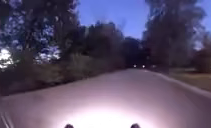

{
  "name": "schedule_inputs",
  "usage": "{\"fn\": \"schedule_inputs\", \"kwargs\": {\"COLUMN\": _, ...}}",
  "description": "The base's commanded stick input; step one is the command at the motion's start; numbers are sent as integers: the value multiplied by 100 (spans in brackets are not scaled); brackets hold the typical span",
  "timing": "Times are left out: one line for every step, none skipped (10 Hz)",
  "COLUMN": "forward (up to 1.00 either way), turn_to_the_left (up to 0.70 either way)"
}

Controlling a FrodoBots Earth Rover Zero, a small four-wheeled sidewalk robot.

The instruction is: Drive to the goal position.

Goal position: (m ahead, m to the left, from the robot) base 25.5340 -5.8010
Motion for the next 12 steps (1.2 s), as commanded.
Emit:
{"fn": "schedule_inputs", "kwargs": {"forward": 100, "turn_to_the_left": 0}}
{"fn": "schedule_inputs", "kwargs": {"forward": 100, "turn_to_the_left": -3}}
{"fn": "schedule_inputs", "kwargs": {"forward": 100, "turn_to_the_left": -20}}
{"fn": "schedule_inputs", "kwargs": {"forward": 100, "turn_to_the_left": -37}}
{"fn": "schedule_inputs", "kwargs": {"forward": 100, "turn_to_the_left": -40}}
{"fn": "schedule_inputs", "kwargs": {"forward": 100, "turn_to_the_left": -40}}
{"fn": "schedule_inputs", "kwargs": {"forward": 100, "turn_to_the_left": -40}}
{"fn": "schedule_inputs", "kwargs": {"forward": 100, "turn_to_the_left": -40}}
{"fn": "schedule_inputs", "kwargs": {"forward": 100, "turn_to_the_left": -40}}
{"fn": "schedule_inputs", "kwargs": {"forward": 100, "turn_to_the_left": -40}}
{"fn": "schedule_inputs", "kwargs": {"forward": 100, "turn_to_the_left": -32}}
{"fn": "schedule_inputs", "kwargs": {"forward": 100, "turn_to_the_left": 0}}
